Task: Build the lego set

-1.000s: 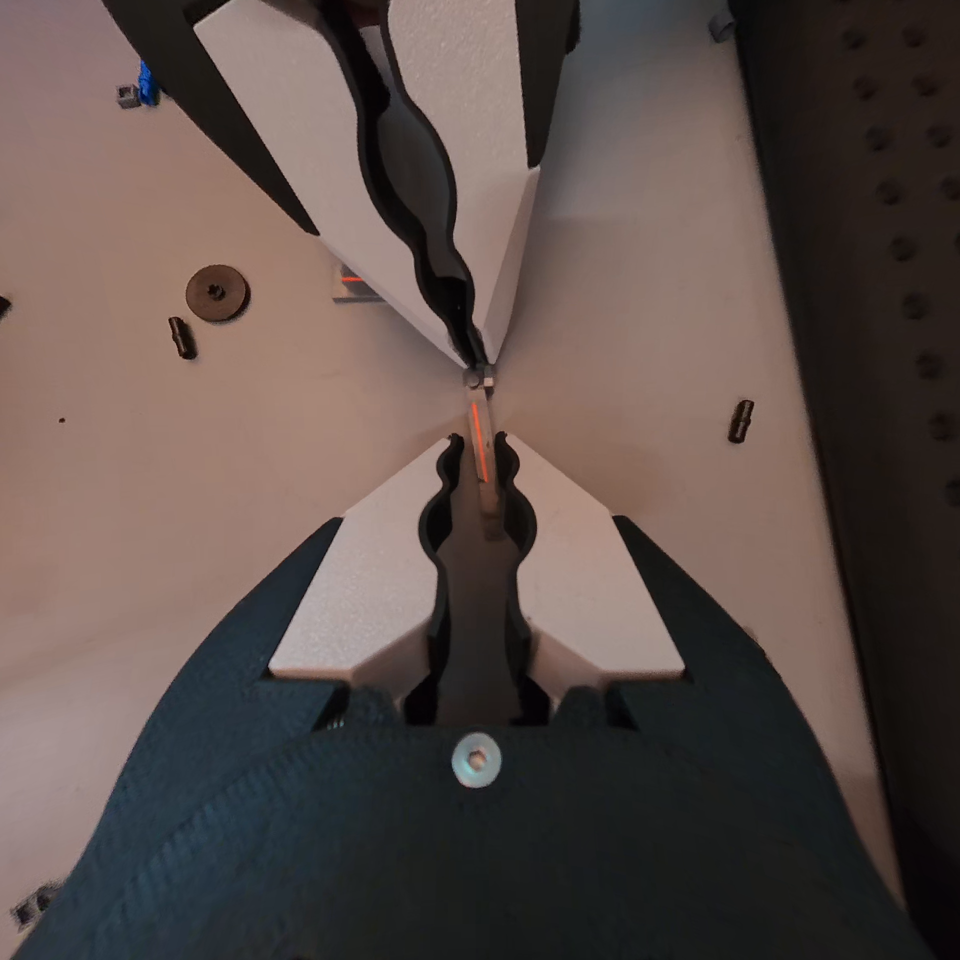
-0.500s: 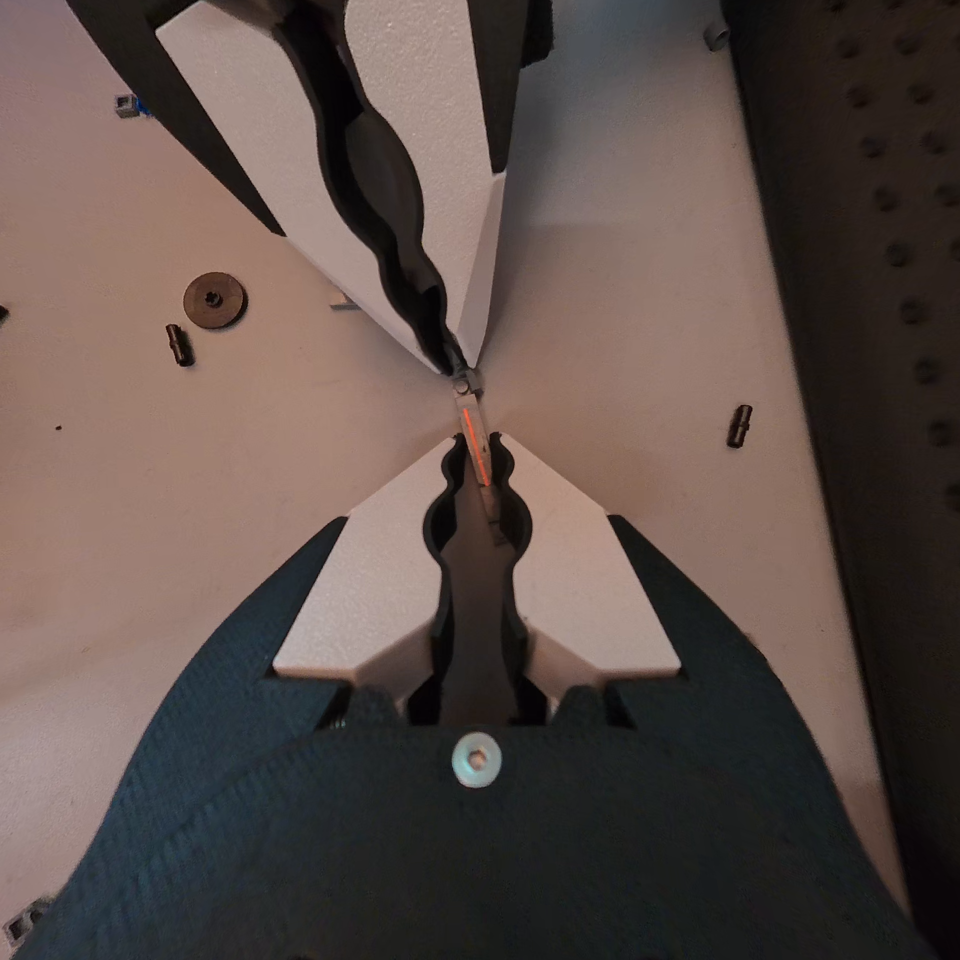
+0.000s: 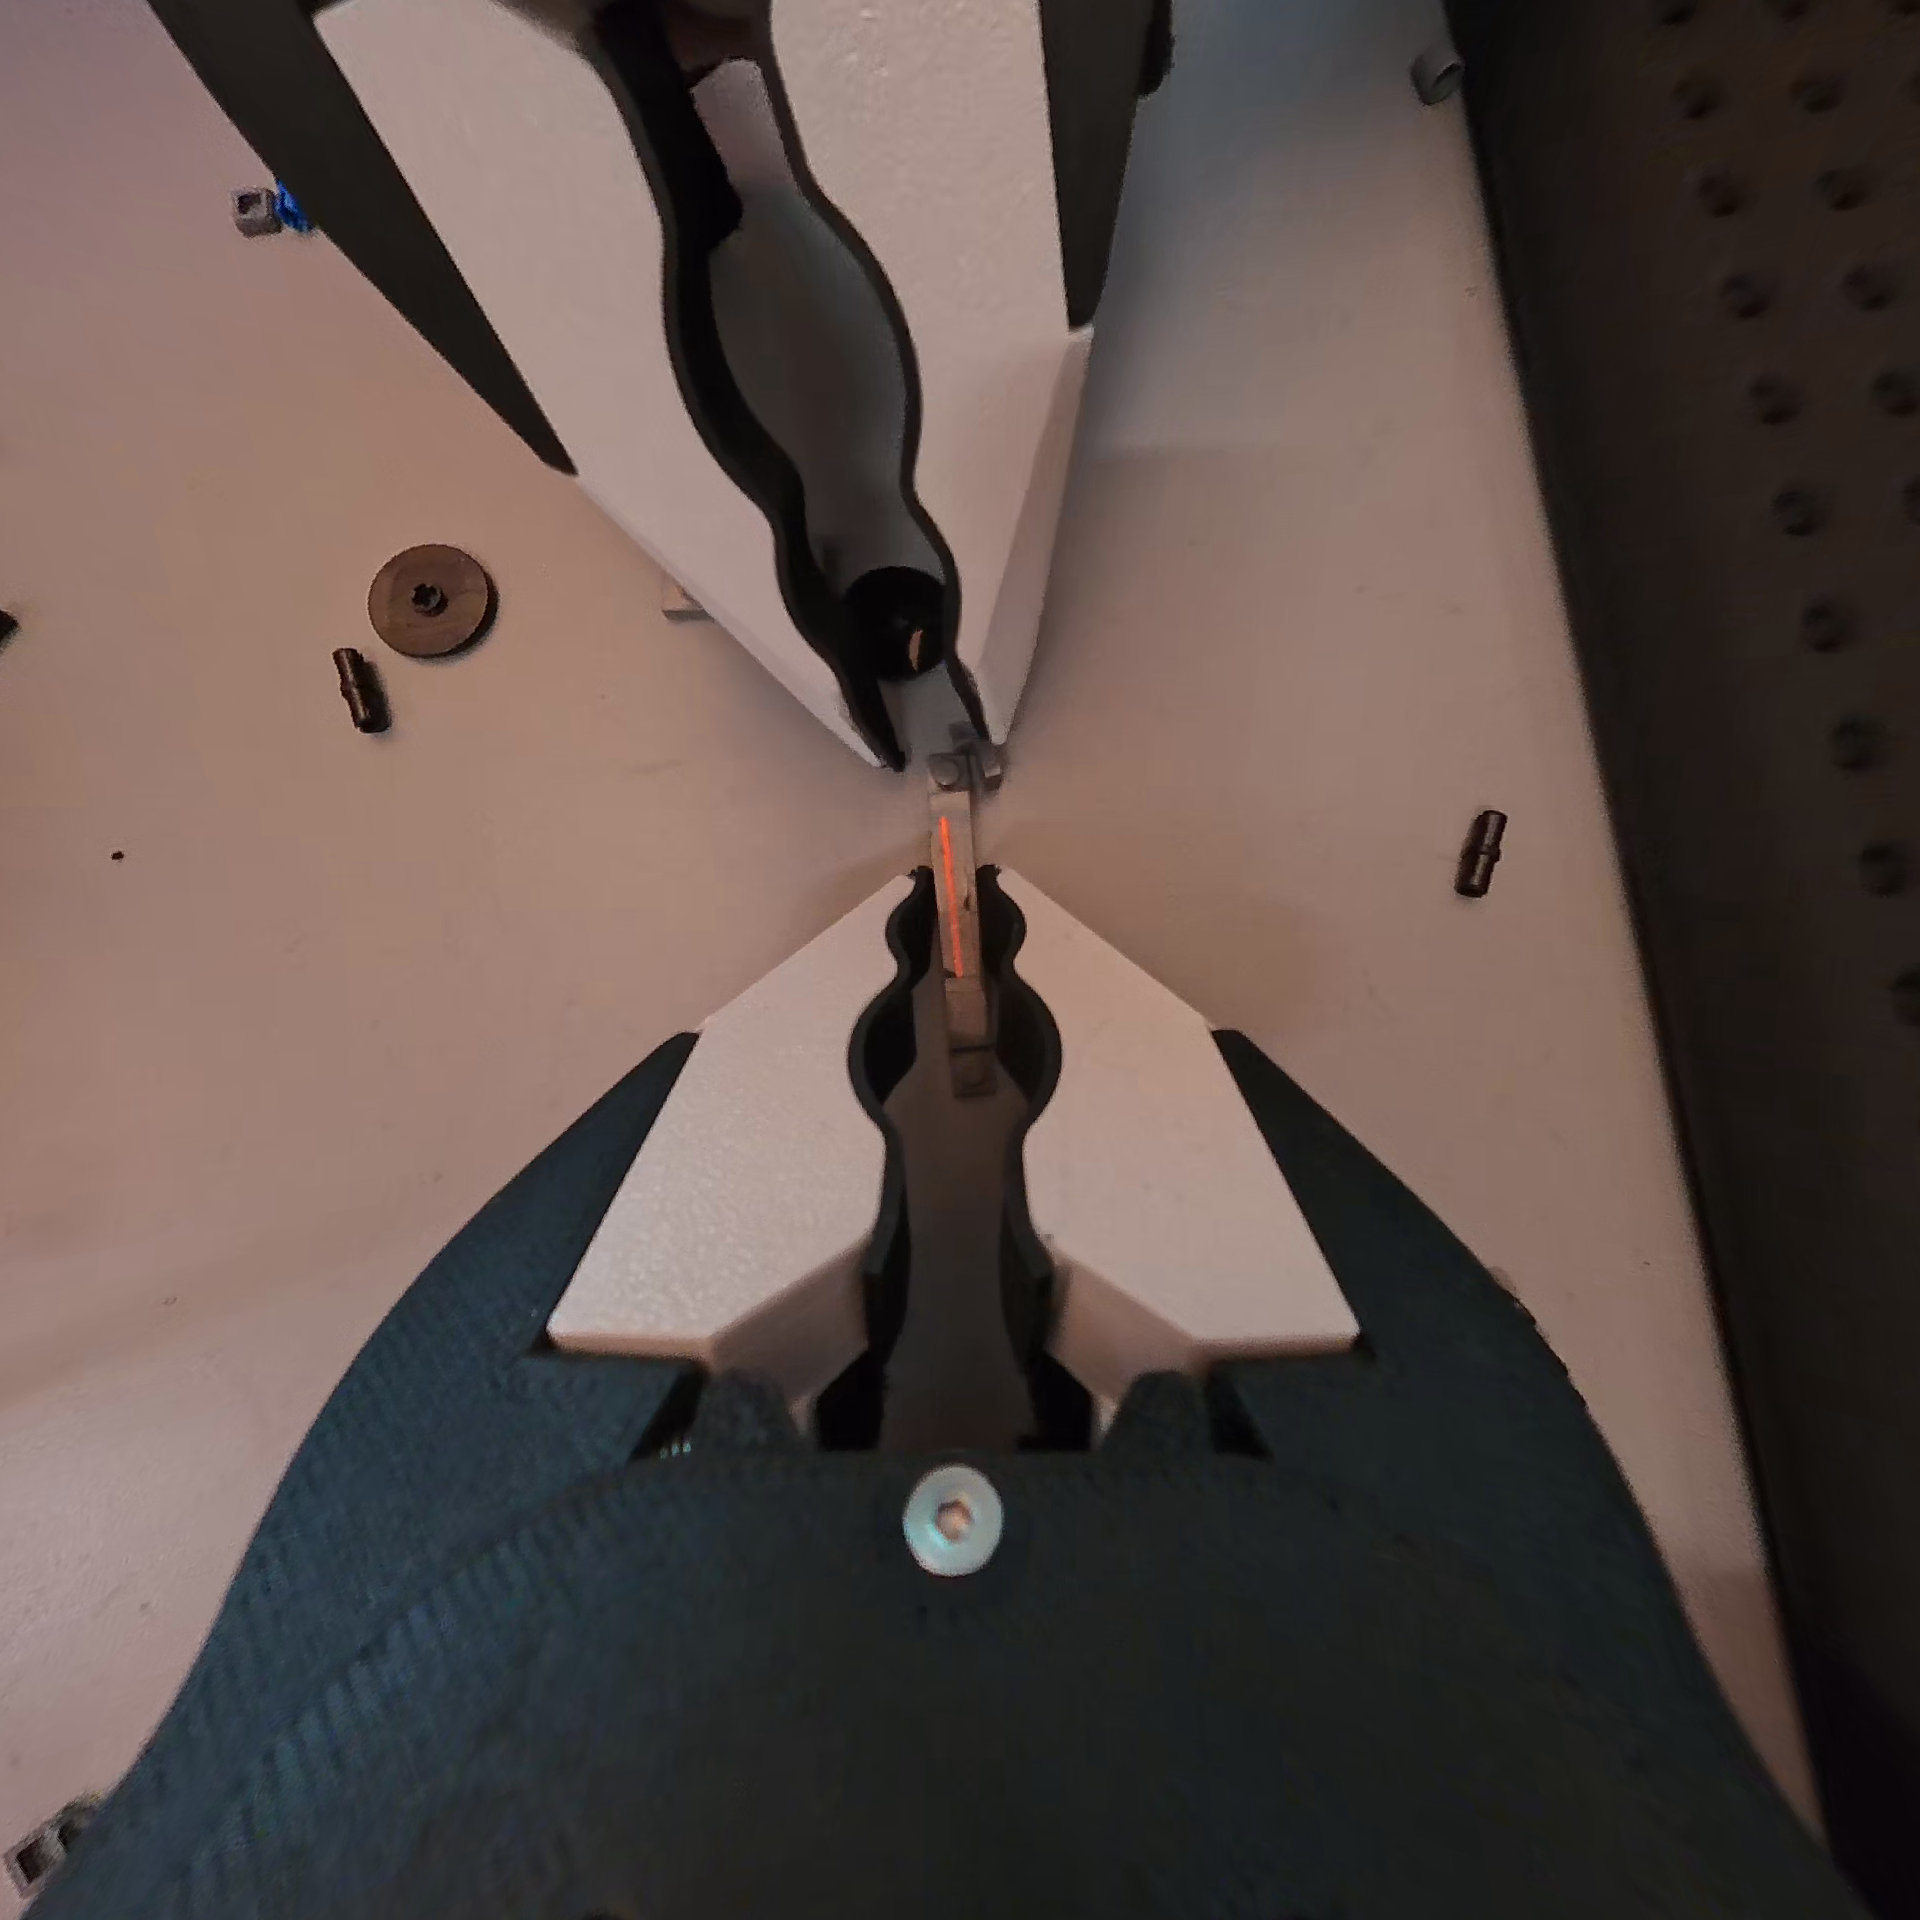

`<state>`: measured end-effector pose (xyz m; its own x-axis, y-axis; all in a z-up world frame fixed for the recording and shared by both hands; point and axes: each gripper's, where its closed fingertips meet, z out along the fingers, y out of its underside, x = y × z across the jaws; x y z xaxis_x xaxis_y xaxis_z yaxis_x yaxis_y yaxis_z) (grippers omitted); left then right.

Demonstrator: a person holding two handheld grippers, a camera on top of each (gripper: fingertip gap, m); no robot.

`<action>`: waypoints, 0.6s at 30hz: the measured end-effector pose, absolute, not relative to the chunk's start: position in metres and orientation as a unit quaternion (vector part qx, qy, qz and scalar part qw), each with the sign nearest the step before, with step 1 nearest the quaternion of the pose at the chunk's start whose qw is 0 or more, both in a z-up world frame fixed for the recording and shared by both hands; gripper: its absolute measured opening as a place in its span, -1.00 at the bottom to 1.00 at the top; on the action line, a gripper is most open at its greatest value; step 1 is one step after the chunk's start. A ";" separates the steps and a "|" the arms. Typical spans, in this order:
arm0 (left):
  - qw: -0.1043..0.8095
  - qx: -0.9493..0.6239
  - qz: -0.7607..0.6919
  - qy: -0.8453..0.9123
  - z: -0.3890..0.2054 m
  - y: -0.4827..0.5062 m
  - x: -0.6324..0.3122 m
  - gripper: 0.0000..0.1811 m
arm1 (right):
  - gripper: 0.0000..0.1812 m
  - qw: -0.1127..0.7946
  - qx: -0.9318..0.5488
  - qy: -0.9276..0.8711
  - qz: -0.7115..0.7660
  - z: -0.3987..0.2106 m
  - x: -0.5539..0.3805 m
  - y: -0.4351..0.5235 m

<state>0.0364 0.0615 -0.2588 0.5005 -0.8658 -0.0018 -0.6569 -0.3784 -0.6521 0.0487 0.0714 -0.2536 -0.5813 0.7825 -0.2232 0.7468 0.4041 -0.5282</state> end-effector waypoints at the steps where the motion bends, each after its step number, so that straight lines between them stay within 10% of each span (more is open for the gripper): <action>1: 0.302 -0.812 -0.173 0.469 -0.259 0.061 0.036 -0.93 | -0.84 0.029 -0.455 -0.839 0.299 -0.254 0.049 0.070; 18: 0.302 -0.811 -0.176 0.469 -0.259 0.061 0.037 -0.92 | -0.91 0.021 -0.461 -0.833 0.306 -0.257 0.047 0.071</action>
<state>0.0369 0.0611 -0.2587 0.4982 -0.8670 0.0027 -0.6542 -0.3780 -0.6550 0.0468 0.0708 -0.2570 -0.5740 0.7809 -0.2462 0.7546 0.3878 -0.5293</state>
